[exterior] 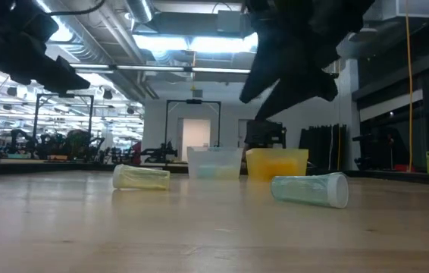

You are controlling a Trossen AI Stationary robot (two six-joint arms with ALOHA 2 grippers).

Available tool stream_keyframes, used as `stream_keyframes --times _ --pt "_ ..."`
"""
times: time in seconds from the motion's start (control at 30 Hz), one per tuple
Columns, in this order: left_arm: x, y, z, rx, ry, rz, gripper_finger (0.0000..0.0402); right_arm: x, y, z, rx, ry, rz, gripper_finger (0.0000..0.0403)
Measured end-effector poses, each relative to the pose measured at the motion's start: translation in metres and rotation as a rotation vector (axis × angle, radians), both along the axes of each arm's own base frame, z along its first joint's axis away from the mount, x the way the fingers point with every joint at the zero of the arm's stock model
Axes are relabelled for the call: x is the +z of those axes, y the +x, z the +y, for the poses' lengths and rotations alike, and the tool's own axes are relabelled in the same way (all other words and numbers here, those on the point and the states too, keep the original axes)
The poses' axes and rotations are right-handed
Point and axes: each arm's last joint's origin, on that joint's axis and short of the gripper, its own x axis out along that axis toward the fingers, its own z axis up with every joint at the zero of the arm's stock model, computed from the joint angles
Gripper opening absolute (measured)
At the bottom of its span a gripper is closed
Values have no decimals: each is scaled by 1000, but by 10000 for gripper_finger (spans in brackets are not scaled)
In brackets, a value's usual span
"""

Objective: Pick and place medicine bottles into bin by pill shape (circle, oval)
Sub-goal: Put the small yellow pill bottle into the transparent bin

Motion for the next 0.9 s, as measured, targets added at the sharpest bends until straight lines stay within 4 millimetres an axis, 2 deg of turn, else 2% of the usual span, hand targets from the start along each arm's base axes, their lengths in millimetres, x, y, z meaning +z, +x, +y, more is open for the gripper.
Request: stream_keyframes --times 0.23,0.43,0.53,0.73,0.9 --pt "-11 -6 0 -29 -11 -105 165 7 10 -2 -21 -16 -121 209" --pt "-8 -4 -1 -58 20 -219 165 10 27 -5 17 -21 -252 209" --pt "-12 0 -2 -87 11 -312 165 3 39 -7 61 -31 -304 209" --pt "-12 0 -2 -83 46 -316 165 -20 57 -11 102 -64 -281 209" --pt "-12 0 -2 -97 87 -316 165 -30 81 -7 259 -135 -251 209"
